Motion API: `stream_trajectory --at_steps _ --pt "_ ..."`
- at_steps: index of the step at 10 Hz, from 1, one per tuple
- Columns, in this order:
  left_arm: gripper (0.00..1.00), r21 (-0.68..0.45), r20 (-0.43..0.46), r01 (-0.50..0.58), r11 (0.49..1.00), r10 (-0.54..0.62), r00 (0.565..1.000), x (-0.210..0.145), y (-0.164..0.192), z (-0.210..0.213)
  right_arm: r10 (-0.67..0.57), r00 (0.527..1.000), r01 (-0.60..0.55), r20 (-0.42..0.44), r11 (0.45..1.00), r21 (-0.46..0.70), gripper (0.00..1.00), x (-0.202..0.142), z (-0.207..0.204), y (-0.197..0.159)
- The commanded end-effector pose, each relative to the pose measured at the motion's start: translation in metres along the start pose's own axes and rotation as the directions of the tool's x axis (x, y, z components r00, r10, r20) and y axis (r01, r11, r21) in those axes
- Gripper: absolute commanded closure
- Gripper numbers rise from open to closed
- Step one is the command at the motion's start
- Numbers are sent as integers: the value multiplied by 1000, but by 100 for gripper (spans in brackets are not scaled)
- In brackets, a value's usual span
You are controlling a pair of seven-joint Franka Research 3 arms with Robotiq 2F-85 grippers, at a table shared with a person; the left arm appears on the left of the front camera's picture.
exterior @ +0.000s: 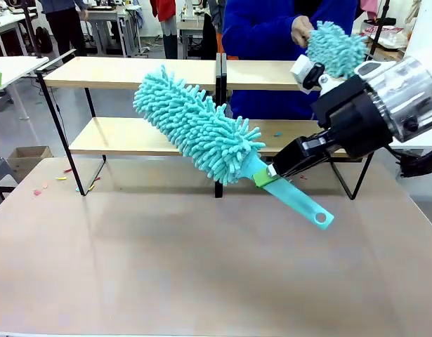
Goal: Clean the shelves.
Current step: Clean a randomly selected level of the Shelf with the Duster.
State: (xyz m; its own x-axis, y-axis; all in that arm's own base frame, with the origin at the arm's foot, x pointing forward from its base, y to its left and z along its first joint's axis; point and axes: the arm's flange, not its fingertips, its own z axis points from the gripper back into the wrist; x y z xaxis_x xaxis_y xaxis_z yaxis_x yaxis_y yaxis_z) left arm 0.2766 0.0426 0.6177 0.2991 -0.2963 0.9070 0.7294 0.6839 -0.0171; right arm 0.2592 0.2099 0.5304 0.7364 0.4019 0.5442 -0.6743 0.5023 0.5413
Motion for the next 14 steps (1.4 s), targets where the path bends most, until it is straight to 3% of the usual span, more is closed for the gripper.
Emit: stream_trajectory --at_steps 1,3,5,6,7,8,11,13,14 --pt "0 -13 8 7 1000 -7 1000 -1 1 -1 -19 996 14 -91 999 -47 88 24 -40 6" --pt "0 -13 8 7 1000 -7 1000 -1 1 -1 -28 951 10 -308 998 -59 88 63 -125 8" --pt "0 -13 8 7 1000 -7 1000 -1 1 -1 -46 920 2 -390 993 -114 88 92 -191 9" --pt "0 -13 8 7 1000 -7 1000 -1 1 -1 -62 925 -2 -375 986 -168 88 96 -200 13" --pt "0 -13 8 7 1000 -7 1000 -1 1 -1 -77 928 -15 -365 970 -243 88 90 -177 21" --pt "0 -13 8 7 1000 -7 1000 -1 1 -1 -39 924 5 -381 996 -89 88 69 -204 7" --pt "0 -13 8 7 1000 -7 1000 -1 1 -1 -96 916 -7 -390 967 -254 88 105 -248 3" --pt "0 -13 8 7 1000 -7 1000 -1 1 -1 -153 936 39 -316 939 -341 88 116 -278 4" --pt "0 -13 8 7 1000 -7 1000 -1 1 -1 -203 953 100 -227 913 -396 88 122 -287 -1"
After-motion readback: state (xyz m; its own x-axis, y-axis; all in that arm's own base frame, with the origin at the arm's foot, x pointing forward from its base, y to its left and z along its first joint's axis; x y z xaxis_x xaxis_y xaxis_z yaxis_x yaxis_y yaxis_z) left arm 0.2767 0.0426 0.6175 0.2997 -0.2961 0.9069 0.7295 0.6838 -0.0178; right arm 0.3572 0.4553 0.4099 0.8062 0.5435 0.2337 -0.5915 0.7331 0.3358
